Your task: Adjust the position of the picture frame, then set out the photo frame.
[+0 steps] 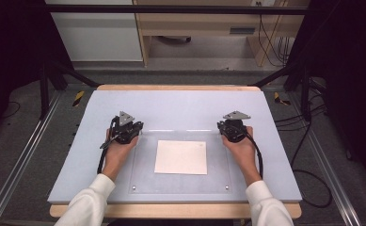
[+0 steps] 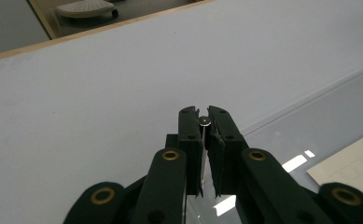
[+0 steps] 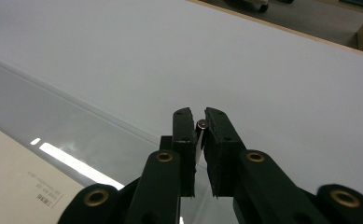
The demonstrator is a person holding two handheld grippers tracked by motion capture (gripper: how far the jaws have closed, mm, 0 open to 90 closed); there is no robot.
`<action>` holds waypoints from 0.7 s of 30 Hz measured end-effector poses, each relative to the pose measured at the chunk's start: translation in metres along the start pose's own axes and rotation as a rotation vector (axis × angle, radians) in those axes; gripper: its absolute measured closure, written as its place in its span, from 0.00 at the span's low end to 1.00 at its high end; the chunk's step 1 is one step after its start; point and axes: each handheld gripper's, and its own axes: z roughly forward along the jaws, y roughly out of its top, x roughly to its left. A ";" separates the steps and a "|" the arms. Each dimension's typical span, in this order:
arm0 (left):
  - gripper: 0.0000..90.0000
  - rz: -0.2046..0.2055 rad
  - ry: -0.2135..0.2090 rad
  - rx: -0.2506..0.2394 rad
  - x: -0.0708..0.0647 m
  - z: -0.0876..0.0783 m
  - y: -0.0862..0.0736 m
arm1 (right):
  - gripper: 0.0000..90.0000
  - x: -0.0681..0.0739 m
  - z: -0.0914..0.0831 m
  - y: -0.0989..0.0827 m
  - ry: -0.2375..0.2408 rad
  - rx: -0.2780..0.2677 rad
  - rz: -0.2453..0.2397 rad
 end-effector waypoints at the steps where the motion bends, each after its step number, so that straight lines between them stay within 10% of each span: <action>1: 0.93 -0.001 0.001 0.004 0.000 0.000 0.000 | 0.94 0.000 0.000 0.000 0.002 -0.002 0.003; 21: 0.94 -0.019 -0.059 0.177 0.009 0.004 0.024 | 0.95 -0.007 0.004 0.021 0.036 0.164 0.059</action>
